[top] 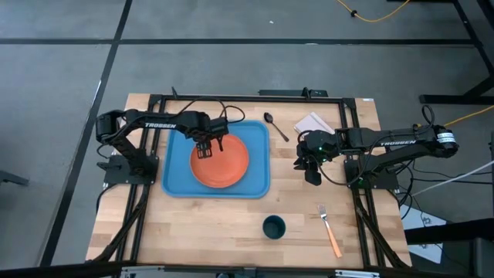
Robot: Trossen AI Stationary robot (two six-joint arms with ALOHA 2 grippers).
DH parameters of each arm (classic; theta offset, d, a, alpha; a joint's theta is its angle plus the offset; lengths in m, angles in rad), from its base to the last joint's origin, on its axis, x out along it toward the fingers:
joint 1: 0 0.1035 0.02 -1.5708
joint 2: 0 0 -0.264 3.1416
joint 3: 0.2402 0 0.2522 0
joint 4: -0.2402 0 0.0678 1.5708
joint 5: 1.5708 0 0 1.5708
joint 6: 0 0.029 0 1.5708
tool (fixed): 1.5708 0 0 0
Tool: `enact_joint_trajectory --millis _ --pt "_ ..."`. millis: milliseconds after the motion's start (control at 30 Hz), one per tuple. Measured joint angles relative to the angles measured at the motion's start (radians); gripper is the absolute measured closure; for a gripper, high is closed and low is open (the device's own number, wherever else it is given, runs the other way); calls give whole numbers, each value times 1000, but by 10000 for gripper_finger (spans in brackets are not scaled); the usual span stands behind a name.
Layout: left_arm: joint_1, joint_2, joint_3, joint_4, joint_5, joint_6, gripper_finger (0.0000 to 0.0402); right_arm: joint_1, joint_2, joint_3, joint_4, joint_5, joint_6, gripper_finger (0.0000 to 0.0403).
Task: Pick and place plate/cup/fork/spoon on tray
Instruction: Put the black spoon on the blue serving tray at the right of the orange plate
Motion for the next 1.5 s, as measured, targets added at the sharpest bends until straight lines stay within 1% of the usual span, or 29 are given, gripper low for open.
enact_joint_trajectory --millis 367,533,633,733,933,1100,1167,1267,1300,1400,1500 --pt "1 0 0 2 -1 0 194 0 0 0 8 0 10 317" --pt "1 0 0 2 -1 0 194 0 0 0 70 1 125 317" --pt "1 0 0 5 -1 0 194 0 0 0 86 1 162 317" --pt "1 0 0 12 -1 0 194 0 0 0 78 1 146 317" --pt "1 0 0 36 -1 0 194 0 0 0 78 0 10 317" --pt "1 0 0 60 -1 -2 194 0 0 0 77 1 -27 317" --pt "1 0 0 82 2 -44 194 0 0 0 76 0 -23 317" --pt "0 0 0 103 7 -199 194 0 0 0 75 1 -22 317" --pt "1 0 0 101 10 -221 194 0 0 0 75 1 -21 317" --pt "0 0 0 103 1 -216 194 0 0 0 75 1 -23 317" --pt "-13 -2 1 139 -66 -206 194 -3 0 0 78 1 -25 317"
